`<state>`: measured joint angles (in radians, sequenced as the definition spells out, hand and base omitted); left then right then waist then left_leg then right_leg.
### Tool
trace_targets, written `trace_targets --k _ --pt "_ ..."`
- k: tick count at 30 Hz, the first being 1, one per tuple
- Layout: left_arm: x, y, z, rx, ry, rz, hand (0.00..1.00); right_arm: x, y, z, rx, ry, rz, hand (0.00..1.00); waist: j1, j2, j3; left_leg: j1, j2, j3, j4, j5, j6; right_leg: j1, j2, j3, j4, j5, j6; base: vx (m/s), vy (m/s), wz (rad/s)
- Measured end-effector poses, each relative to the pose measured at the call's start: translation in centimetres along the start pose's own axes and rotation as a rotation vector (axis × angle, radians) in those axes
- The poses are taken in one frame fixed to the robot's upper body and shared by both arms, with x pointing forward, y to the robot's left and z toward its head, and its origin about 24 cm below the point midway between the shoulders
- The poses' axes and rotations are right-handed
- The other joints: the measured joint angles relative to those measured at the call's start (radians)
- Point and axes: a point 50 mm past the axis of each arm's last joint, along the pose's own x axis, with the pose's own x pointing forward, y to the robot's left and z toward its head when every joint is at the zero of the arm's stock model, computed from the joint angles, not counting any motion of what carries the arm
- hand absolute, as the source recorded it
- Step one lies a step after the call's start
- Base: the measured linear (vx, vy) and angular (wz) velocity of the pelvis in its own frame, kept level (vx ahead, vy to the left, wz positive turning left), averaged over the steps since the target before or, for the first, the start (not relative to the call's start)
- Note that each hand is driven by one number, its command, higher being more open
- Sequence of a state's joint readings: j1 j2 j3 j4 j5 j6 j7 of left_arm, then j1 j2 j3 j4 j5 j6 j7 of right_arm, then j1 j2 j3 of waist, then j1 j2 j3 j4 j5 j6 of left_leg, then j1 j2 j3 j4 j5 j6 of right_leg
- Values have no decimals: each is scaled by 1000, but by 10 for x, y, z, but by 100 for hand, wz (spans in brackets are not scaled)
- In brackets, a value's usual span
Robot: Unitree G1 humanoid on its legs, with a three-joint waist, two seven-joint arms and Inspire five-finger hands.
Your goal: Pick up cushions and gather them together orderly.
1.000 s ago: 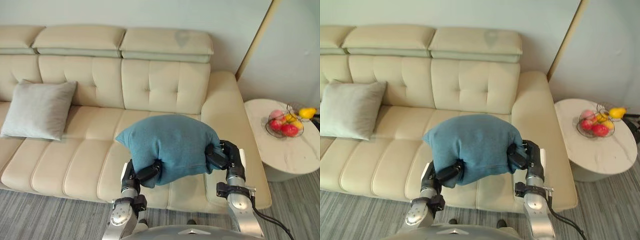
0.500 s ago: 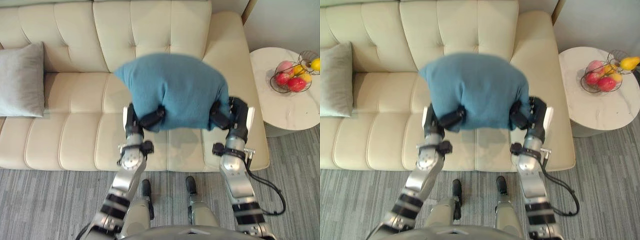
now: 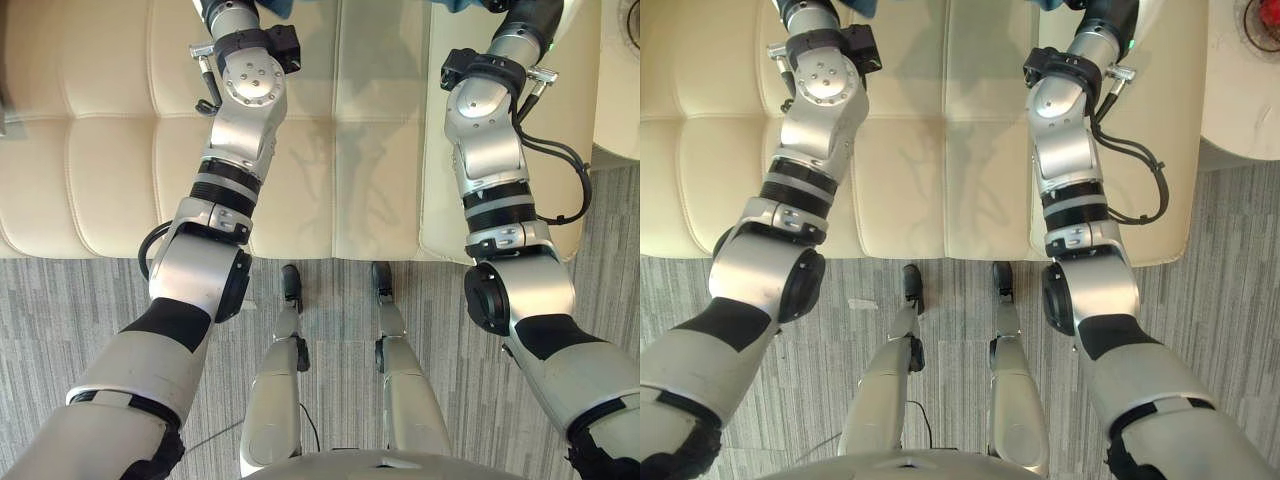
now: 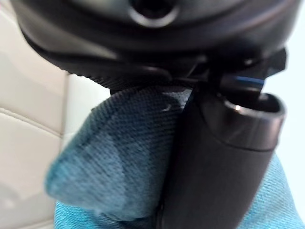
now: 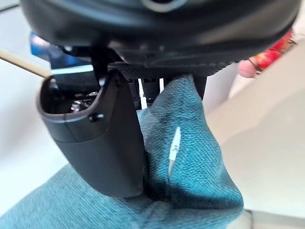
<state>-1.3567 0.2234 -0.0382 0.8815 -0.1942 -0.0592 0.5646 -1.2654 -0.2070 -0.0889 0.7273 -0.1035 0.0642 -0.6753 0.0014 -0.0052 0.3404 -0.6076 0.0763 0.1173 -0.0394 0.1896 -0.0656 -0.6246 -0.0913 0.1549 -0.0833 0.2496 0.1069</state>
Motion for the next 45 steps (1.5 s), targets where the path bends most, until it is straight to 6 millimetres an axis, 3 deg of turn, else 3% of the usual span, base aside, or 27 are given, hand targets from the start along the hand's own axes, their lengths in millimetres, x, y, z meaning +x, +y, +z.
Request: trace_targets --k 3,7,10,13,16,25,31,33,35,37,38,40,45 --pt "0 1 -15 -1 82 -25 100 1 4 -11 24 88 72 100 1 0 36 -18 7 -20 3 0 -1 -8 5 -21 0 0 0 116 89 13" --pt "0 1 -18 -34 115 -35 100 -2 11 -10 26 86 142 100 1 -4 92 -60 13 -27 15 0 -1 -39 6 -32 0 0 0 105 88 8" --pt "-5 2 -36 -29 185 -35 100 -7 17 -9 3 48 163 100 0 -8 118 -71 17 -33 17 -1 -1 -44 5 -40 0 0 0 101 105 7" --pt "-11 -3 -42 -36 194 -56 100 -13 13 -24 2 64 166 100 11 -8 118 -70 21 -42 39 -5 -7 -29 6 -44 0 0 0 79 77 4" --pt "-19 8 -63 -46 242 -32 100 -28 13 -41 25 87 193 100 19 -8 118 -69 26 -42 44 -6 -8 -26 12 -44 0 0 0 57 54 -2" --pt "-35 21 -85 -43 241 -31 100 -61 -2 -91 22 225 182 100 46 -8 118 -54 32 -51 44 3 -21 -19 23 -55 23 -7 -9 52 67 1" --pt "-50 51 -111 11 275 2 100 -77 -39 -105 47 213 125 100 47 -8 118 -8 35 -55 41 7 -24 26 28 -65 29 -11 -15 87 72 2" --pt "-58 75 -121 47 272 27 100 -82 -69 -107 50 183 63 100 47 -9 117 36 37 -55 28 8 -25 64 30 -66 28 -15 -18 99 67 -2" --pt "-62 84 -123 60 268 31 100 -83 -85 -108 38 169 36 100 48 -9 117 57 38 -55 23 8 -25 84 33 -67 27 -18 -19 83 49 0" --pt "-74 103 -123 72 229 37 100 -90 -123 -108 2 131 -33 100 50 -11 111 101 41 -61 13 7 -27 126 34 -75 25 -29 -26 148 88 4" --pt "-78 106 -124 67 224 34 100 -93 -130 -108 -4 126 -44 100 49 -11 111 113 41 -61 10 6 -27 138 34 -76 24 -31 -27 144 84 2" --pt "-96 115 -130 33 233 26 100 -105 -145 -111 -28 126 -48 100 49 -12 90 140 43 -62 8 -2 -33 164 37 -76 20 -38 -28 143 62 -1" --pt "-185 130 -171 -57 420 6 100 -158 -170 -134 -132 224 59 100 52 -9 -19 227 51 -65 -4 -26 -40 244 49 -89 30 -78 -38 177 43 2"
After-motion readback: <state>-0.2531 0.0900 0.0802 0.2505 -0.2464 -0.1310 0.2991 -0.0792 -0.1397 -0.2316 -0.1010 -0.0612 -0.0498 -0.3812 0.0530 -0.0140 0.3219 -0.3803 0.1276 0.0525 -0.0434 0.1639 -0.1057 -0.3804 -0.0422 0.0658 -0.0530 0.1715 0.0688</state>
